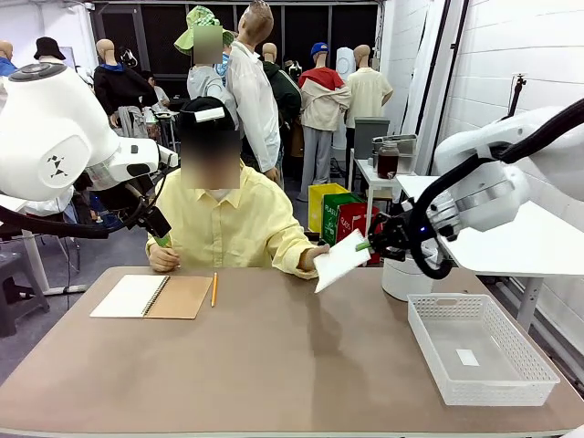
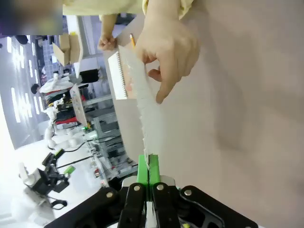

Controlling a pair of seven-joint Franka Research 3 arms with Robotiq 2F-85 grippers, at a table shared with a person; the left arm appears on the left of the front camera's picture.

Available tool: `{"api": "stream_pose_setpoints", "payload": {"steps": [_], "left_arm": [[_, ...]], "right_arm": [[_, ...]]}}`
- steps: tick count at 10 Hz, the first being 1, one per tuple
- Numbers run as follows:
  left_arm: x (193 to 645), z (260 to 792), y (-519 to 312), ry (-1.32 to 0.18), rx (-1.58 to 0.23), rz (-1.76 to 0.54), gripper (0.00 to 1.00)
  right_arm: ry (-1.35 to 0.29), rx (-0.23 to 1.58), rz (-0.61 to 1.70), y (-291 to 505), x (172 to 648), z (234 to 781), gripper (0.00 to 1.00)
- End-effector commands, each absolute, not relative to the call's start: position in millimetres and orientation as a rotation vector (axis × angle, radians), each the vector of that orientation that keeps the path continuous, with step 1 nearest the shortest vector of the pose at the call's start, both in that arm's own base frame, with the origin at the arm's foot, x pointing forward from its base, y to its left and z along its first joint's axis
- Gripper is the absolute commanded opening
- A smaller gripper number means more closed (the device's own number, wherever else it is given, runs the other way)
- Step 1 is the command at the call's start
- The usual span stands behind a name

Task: Sort the paper based on its condition.
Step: If a person hands you a paper, place it in the Organizing basket , and if it's crumpled, put it in the Trash can.

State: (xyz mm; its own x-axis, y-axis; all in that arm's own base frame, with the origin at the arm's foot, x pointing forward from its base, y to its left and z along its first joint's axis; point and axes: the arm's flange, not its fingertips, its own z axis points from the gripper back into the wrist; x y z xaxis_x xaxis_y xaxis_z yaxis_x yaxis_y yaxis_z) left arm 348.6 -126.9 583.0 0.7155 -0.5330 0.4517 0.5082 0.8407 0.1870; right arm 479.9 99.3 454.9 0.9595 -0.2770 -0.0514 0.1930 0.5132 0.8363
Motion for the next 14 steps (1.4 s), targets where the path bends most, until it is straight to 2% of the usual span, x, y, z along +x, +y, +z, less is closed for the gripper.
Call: {"api": "stream_pose_setpoints", "payload": {"steps": [1,7,10,14], "left_arm": [[348,583,-126,-0.521,0.049,-0.580,1.00],[348,583,-126,-0.521,0.049,-0.580,1.00],[348,583,-126,-0.521,0.049,-0.580,1.00],[348,583,-126,-0.521,0.049,-0.580,1.00]], "right_arm": [[-0.148,0.890,-0.201,74,475,470,0.00],[-0.216,0.623,-0.024,-22,446,485,0.00],[-0.212,0.538,0.020,-57,434,460,0.00],[-0.199,0.493,0.060,-63,435,417,0.00]]}}
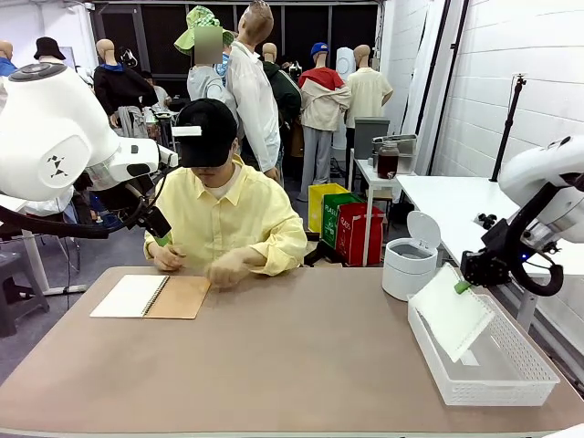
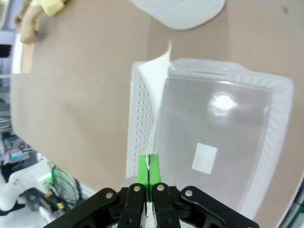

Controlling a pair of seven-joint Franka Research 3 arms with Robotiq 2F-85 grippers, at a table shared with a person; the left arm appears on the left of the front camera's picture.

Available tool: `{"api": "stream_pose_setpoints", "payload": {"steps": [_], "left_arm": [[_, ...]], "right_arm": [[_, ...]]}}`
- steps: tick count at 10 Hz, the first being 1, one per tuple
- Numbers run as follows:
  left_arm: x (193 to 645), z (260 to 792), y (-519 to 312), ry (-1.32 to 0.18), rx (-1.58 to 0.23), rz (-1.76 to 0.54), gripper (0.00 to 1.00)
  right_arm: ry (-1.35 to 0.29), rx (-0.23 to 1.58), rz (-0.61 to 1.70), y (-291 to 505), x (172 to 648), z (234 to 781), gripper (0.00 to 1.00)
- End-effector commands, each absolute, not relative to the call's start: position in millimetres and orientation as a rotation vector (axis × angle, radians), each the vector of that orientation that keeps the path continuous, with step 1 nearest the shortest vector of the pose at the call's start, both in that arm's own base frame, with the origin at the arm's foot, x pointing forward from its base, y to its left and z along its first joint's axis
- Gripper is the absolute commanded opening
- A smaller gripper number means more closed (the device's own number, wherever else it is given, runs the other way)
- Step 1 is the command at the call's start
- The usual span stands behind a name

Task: Sort the paper based on its condition.
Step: If a person hands you a paper, place it in the Organizing basket , and if it's crumpled, put it in the Trash can.

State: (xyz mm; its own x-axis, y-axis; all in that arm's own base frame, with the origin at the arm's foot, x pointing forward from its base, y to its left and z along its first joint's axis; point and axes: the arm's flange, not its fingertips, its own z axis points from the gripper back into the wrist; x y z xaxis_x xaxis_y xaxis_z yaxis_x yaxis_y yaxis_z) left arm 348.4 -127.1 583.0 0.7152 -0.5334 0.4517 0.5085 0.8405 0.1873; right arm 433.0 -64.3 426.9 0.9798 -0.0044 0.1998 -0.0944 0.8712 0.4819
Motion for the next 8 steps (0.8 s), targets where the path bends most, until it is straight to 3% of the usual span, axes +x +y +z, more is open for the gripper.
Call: {"api": "stream_pose_setpoints", "payload": {"steps": [1,8], "left_arm": [[348,583,-126,-0.521,0.049,-0.580,1.00],[348,583,-126,-0.521,0.049,-0.580,1.00]], "right_arm": [[-0.174,0.477,0.041,-62,433,408,0.00],[-0.136,0.416,-0.136,-52,403,369,0.00]]}}
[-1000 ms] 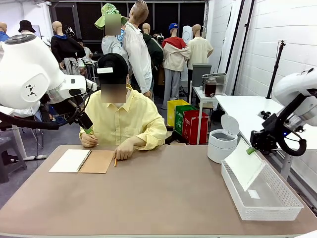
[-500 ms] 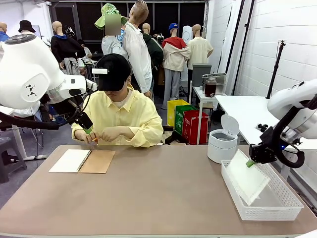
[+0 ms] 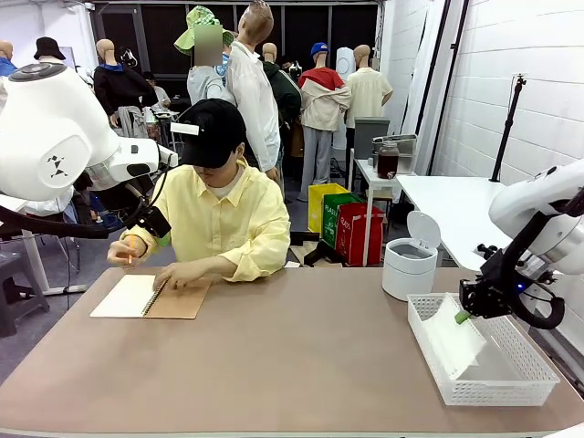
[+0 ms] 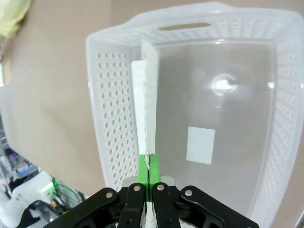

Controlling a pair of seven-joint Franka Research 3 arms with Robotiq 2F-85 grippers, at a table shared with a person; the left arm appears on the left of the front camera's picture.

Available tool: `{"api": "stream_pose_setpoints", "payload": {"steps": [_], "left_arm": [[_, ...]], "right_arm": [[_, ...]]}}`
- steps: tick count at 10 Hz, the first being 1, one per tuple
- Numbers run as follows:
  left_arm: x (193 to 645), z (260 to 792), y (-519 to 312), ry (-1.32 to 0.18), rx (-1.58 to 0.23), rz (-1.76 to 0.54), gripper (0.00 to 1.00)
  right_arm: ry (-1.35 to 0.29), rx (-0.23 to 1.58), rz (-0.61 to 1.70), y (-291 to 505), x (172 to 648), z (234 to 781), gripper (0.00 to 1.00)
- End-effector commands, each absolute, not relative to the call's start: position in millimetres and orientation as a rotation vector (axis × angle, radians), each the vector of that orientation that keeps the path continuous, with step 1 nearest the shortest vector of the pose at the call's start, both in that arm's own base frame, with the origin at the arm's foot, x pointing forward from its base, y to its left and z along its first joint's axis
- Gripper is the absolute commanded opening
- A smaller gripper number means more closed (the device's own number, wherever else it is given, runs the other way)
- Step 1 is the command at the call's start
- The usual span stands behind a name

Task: Sort the paper based on its condition.
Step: If a person hands you a paper, place it in the Organizing basket , and if it's crumpled, put it in the Trash can.

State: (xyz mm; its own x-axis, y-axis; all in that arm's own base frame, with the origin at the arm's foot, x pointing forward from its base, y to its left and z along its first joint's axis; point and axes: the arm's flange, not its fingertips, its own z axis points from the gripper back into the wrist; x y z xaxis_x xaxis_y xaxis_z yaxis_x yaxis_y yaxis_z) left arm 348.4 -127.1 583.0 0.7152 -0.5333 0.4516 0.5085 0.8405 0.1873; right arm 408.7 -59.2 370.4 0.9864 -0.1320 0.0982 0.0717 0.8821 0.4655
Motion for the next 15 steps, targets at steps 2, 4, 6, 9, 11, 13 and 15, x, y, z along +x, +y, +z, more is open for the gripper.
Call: {"api": "stream_pose_setpoints", "payload": {"steps": [2,4,6,9,11,13,15], "left_arm": [[348,583,-126,-0.521,0.049,-0.580,1.00],[348,583,-126,-0.521,0.049,-0.580,1.00],[348,583,-126,-0.521,0.049,-0.580,1.00],[348,583,-126,-0.521,0.049,-0.580,1.00],[348,583,-126,-0.521,0.049,-0.580,1.00],[348,583,-126,-0.521,0.049,-0.580,1.00],[348,583,-126,-0.521,0.049,-0.580,1.00]], "right_arm": [[-0.141,0.352,-0.161,-54,402,364,0.00],[-0.123,0.284,-0.193,-52,404,365,0.38],[-0.112,0.227,-0.230,-53,405,368,0.78],[-0.098,0.166,-0.253,-53,407,376,1.00],[-0.093,0.152,-0.269,-52,409,388,1.00],[-0.088,0.161,-0.290,-53,410,401,1.00],[-0.108,0.152,-0.290,-53,414,403,1.00]]}}
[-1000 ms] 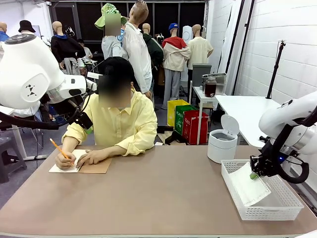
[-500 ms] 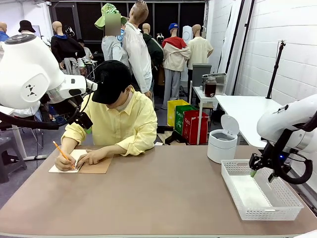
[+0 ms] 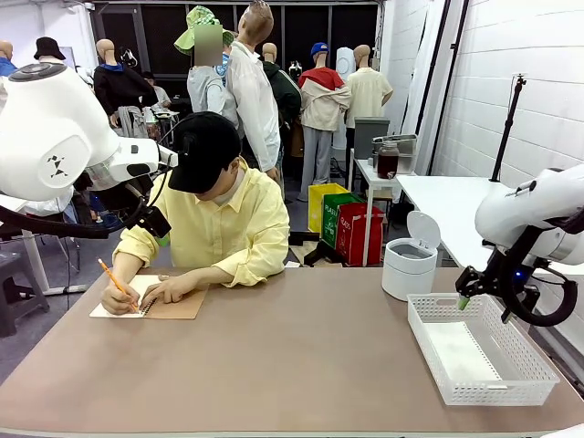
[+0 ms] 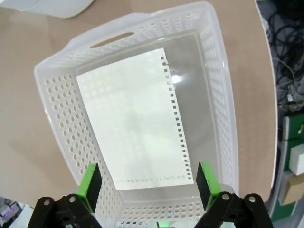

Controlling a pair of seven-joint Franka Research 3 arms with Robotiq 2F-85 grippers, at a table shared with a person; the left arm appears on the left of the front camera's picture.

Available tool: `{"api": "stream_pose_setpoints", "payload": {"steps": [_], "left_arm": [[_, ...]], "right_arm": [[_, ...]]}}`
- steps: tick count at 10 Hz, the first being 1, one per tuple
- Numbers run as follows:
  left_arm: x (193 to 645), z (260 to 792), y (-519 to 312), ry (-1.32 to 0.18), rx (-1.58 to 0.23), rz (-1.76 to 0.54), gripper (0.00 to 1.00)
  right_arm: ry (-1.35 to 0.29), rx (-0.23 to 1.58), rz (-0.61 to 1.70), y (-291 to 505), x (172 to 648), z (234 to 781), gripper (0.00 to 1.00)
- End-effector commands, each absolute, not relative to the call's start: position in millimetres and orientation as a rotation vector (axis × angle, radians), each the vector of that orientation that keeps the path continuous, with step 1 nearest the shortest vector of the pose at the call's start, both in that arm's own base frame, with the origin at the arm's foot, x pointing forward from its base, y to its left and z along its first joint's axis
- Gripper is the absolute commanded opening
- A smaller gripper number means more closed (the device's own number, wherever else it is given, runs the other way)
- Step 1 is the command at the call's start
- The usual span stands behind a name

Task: Sort the paper based on its condition.
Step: If a person hands you a paper, place it in the Organizing basket , and if it's crumpled, put it in the Trash can.

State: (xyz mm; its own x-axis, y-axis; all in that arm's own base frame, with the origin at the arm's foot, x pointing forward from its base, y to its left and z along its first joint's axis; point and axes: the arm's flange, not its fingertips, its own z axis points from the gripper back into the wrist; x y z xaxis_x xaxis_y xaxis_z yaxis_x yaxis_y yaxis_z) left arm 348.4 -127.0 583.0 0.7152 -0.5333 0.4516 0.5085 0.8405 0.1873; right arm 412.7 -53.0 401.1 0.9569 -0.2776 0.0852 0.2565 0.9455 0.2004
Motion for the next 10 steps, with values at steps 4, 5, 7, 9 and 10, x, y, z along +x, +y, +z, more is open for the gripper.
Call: {"api": "stream_pose_setpoints", "payload": {"steps": [4,5,7,9,10], "left_arm": [[348,583,-126,-0.521,0.049,-0.580,1.00],[348,583,-126,-0.521,0.049,-0.580,1.00],[348,583,-126,-0.521,0.049,-0.580,1.00],[348,583,-126,-0.521,0.049,-0.580,1.00],[348,583,-126,-0.521,0.049,-0.580,1.00]], "right_arm": [[-0.107,0.188,-0.270,-53,411,397,1.00],[-0.107,0.188,-0.270,-53,411,397,1.00],[-0.107,0.188,-0.270,-53,411,397,1.00],[-0.111,0.189,-0.272,-53,413,400,1.00],[-0.185,0.218,-0.250,-47,419,419,1.00]]}}
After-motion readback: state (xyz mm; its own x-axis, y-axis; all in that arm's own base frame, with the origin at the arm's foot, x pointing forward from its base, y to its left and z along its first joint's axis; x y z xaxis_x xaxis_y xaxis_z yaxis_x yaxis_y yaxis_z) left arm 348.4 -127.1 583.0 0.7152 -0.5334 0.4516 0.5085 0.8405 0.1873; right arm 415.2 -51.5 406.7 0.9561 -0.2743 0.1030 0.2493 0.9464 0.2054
